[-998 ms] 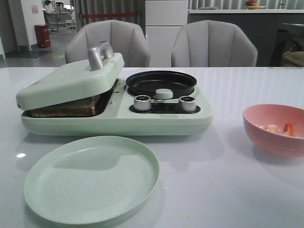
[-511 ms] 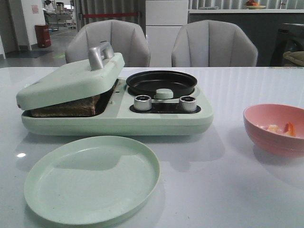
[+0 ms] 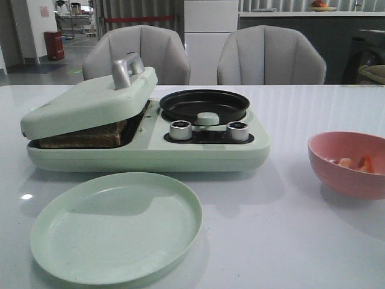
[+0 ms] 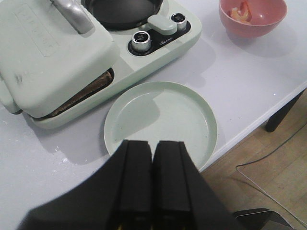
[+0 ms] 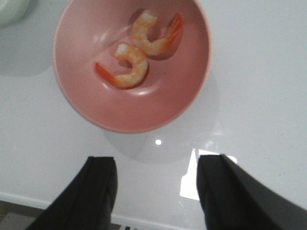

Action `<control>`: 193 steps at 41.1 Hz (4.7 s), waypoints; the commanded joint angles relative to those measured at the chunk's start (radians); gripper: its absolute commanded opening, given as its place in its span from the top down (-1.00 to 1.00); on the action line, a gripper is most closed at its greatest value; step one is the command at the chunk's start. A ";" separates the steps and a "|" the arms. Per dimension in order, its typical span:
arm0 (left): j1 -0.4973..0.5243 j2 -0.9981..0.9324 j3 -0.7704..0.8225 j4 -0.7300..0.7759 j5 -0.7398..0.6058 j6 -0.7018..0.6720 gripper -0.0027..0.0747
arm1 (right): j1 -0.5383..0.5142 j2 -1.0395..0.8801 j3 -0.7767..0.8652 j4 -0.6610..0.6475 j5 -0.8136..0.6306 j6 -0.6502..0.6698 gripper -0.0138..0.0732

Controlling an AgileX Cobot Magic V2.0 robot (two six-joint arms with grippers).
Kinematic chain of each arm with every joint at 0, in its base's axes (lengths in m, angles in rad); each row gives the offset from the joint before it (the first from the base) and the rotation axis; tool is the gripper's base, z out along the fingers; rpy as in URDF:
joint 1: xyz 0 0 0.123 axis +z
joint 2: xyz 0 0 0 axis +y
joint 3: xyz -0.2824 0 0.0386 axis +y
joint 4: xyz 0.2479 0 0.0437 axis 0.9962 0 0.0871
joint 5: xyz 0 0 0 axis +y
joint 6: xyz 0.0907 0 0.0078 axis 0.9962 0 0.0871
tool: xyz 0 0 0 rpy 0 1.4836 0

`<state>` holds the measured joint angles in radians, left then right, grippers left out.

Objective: Make breakfast with bread and shrimp
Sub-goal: 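Reach the right gripper to the pink bowl rim and grasp it, then lift the pink bowl with the right gripper over the frying pan, then tilt the pink bowl with the right gripper to pour shrimp into the pan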

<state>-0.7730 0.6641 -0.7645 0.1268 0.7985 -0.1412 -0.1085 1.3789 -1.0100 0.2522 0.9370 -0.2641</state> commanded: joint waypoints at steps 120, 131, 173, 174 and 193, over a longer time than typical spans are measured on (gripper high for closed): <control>-0.008 -0.001 -0.025 -0.014 -0.062 -0.009 0.66 | 0.500 0.528 -0.927 -0.667 -0.200 0.193 0.63; -0.008 -0.001 -0.025 -0.014 -0.062 -0.009 0.66 | 0.579 0.663 -1.083 -0.890 -0.186 0.259 0.63; -0.008 -0.001 -0.025 -0.014 -0.068 -0.009 0.66 | 0.779 0.823 -1.196 -1.931 0.021 0.403 0.63; -0.008 -0.001 -0.025 -0.014 -0.068 -0.009 0.66 | 0.779 0.823 -1.196 -1.935 0.023 0.403 0.63; -0.008 -0.001 -0.025 -0.011 -0.072 -0.009 0.66 | 0.779 0.823 -1.196 -1.956 0.025 0.403 0.63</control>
<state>-0.7730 0.6641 -0.7645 0.1131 0.8001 -0.1412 0.6727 2.2747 -2.1661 -1.5950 0.9546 0.1399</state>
